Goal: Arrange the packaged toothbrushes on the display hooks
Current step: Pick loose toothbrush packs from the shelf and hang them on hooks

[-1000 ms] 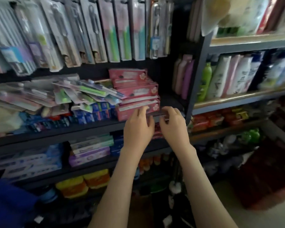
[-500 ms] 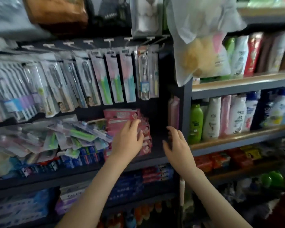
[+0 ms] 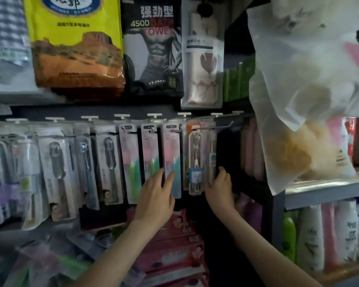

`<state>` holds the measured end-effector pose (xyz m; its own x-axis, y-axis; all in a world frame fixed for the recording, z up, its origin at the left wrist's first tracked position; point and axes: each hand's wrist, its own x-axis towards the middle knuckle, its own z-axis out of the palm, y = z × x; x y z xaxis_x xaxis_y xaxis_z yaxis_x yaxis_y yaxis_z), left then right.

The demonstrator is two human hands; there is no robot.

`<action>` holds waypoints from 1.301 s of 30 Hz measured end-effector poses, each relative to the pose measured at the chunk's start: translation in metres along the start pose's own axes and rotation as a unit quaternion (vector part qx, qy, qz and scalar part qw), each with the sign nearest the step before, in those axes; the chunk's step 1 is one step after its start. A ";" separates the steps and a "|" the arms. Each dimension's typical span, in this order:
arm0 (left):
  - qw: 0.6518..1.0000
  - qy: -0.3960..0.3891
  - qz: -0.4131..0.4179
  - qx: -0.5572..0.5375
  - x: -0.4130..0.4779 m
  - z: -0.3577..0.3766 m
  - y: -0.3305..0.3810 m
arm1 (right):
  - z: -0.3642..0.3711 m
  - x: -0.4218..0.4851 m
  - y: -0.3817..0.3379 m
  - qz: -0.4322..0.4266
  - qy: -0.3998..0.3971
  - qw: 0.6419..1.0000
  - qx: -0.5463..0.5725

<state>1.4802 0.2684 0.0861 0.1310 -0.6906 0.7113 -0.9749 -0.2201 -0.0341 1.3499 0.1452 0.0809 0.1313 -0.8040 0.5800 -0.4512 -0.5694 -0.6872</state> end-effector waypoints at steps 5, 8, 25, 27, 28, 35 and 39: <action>0.998 0.034 0.043 0.020 0.023 0.028 -0.016 | 0.023 0.038 -0.001 0.046 0.035 0.998 -0.005; 0.998 0.046 0.052 0.006 0.027 0.037 -0.019 | 0.026 0.048 -0.001 0.058 0.017 0.998 -0.003; 0.990 0.095 0.052 -0.089 0.046 0.056 0.009 | -0.005 0.024 -0.009 0.065 0.041 0.997 0.025; 0.987 0.100 0.059 -0.108 0.046 0.053 0.019 | -0.017 0.016 -0.014 0.065 0.040 0.996 0.039; 0.986 0.087 0.059 -0.129 0.044 0.048 0.025 | -0.023 0.010 -0.017 0.063 0.037 0.996 0.046; 0.907 -0.115 0.030 -0.404 0.029 0.012 0.063 | -0.062 -0.023 -0.034 0.039 -0.018 0.997 0.071; 0.870 -0.132 -0.007 -0.474 0.024 -0.008 0.077 | -0.083 -0.031 -0.042 0.034 -0.013 0.998 0.057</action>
<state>1.4071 0.2401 0.1063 0.0592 -0.8541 0.5167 -0.6666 0.3514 0.6574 1.2922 0.2081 0.1284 0.1278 -0.8449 0.5195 -0.3570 -0.5278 -0.7707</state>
